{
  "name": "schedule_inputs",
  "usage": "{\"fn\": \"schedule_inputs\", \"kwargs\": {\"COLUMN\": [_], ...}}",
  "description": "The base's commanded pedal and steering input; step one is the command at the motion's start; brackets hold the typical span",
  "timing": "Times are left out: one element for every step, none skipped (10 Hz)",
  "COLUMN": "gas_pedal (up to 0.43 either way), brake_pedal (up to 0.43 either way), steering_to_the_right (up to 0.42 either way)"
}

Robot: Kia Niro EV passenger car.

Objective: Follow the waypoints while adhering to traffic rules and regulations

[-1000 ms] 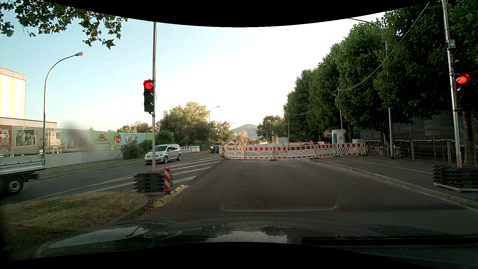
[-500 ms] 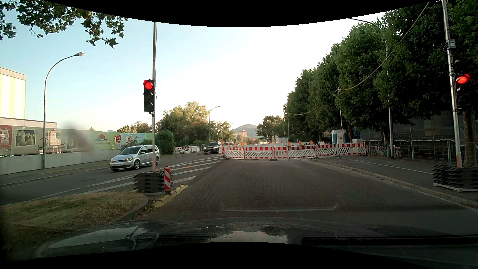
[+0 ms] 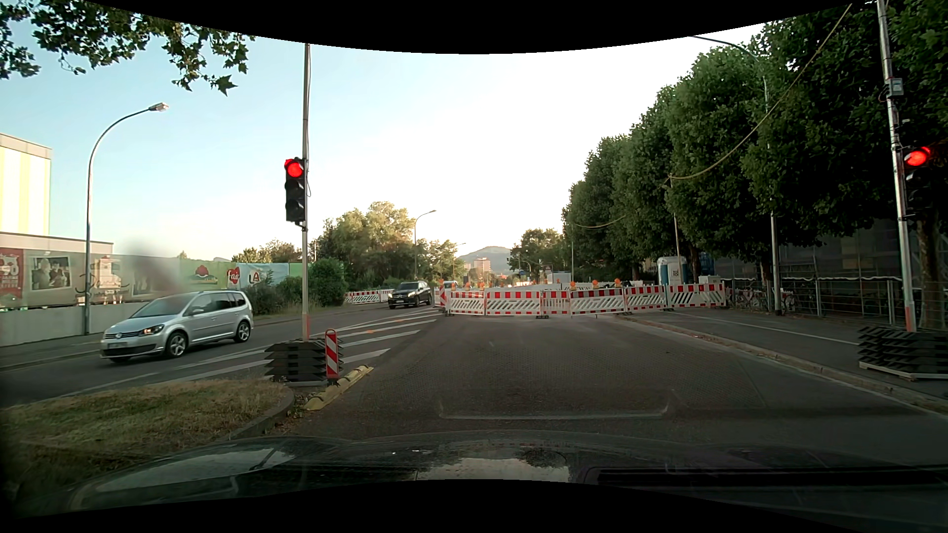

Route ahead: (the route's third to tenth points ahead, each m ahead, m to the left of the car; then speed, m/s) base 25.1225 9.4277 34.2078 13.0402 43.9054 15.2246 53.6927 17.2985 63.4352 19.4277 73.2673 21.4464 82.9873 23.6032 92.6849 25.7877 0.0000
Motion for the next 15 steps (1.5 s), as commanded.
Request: {"fn": "schedule_inputs", "kwargs": {"gas_pedal": [0.0, 0.0, 0.0, 0.0, 0.0, 0.0, 0.0, 0.0, 0.0, 0.0, 0.0, 0.0, 0.0, 0.0, 0.0], "brake_pedal": [0.372, 0.372, 0.372, 0.372, 0.372, 0.372, 0.372, 0.372, 0.372, 0.372, 0.372, 0.372, 0.372, 0.372, 0.372], "steering_to_the_right": [-0.003, -0.003, -0.003, -0.003, -0.003, -0.003, -0.003, -0.003, -0.003, -0.003, -0.003, -0.003, -0.003, -0.003, -0.003]}}
